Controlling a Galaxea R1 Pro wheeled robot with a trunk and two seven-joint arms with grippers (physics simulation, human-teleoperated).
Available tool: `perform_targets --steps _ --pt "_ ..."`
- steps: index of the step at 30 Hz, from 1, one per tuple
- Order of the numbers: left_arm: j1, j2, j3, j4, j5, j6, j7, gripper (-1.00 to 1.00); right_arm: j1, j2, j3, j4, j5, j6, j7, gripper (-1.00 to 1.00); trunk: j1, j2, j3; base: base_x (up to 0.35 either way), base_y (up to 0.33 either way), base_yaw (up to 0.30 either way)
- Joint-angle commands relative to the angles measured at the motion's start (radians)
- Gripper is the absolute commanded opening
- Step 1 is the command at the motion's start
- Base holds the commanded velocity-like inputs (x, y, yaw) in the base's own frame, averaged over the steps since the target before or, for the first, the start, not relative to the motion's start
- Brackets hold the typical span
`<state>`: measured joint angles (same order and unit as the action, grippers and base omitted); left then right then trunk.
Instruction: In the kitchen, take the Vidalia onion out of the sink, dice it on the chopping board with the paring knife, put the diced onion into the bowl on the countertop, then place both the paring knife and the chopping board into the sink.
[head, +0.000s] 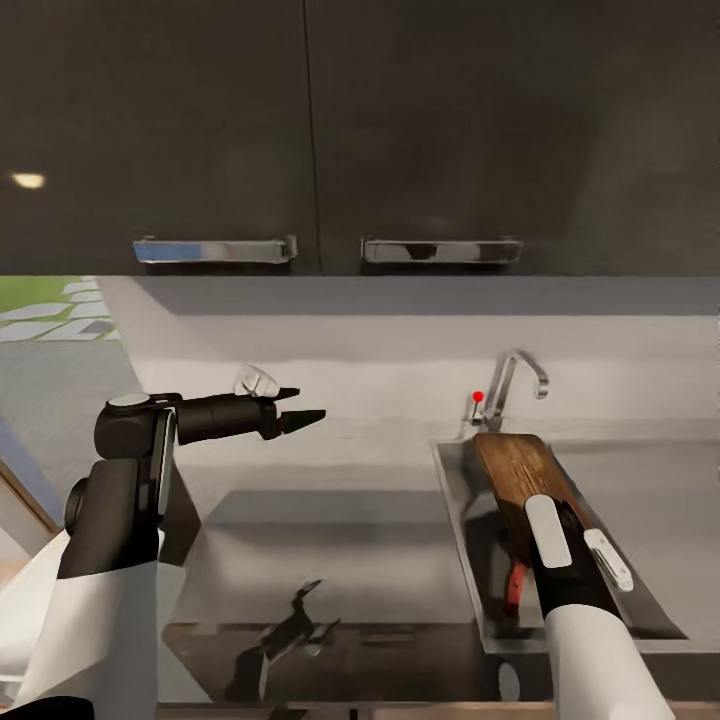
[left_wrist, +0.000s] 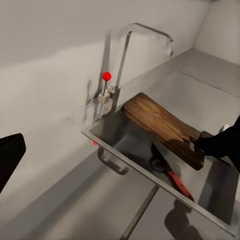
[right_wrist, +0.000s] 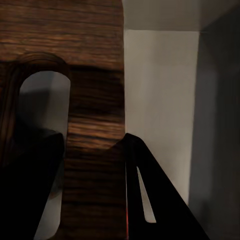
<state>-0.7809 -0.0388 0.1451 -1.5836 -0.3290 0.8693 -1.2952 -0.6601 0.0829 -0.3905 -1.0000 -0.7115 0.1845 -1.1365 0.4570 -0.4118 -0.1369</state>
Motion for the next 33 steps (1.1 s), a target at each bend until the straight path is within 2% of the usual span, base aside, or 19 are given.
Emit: perform_targets --steps 1,6,10,13,33 --pt "-0.001 -0.001 0.002 -0.001 -0.01 0.01 -0.01 1.0 -0.001 0.001 -0.002 -0.002 0.0 0.01 -0.003 -1.0 0.001 -0.002 -0.002 0.025 -0.052 0.001" --pt "-0.001 -0.001 0.002 -0.001 -0.01 0.01 -0.01 1.0 -0.001 0.001 -0.006 -0.002 -0.001 0.009 -0.002 -1.0 0.001 -0.002 -0.002 0.007 -0.014 0.0" --pt "-0.001 -0.001 0.002 -0.001 -0.01 0.01 -0.01 1.0 -0.001 0.001 -0.025 -0.002 -0.002 0.009 -0.001 -1.0 0.001 -0.002 -0.002 0.001 -0.002 0.036" --pt "-0.001 -0.001 0.002 -0.001 -0.01 0.01 -0.01 1.0 -0.001 0.001 -0.032 -0.002 -0.018 0.009 0.0 -1.0 0.001 -0.002 -0.002 0.0 0.0 0.033" --pt "-0.001 -0.001 0.002 -0.001 -0.01 0.01 -0.01 1.0 -0.001 0.002 -0.031 0.022 -0.026 0.007 0.001 -1.0 0.001 -0.002 -0.005 0.0 0.0 0.003"
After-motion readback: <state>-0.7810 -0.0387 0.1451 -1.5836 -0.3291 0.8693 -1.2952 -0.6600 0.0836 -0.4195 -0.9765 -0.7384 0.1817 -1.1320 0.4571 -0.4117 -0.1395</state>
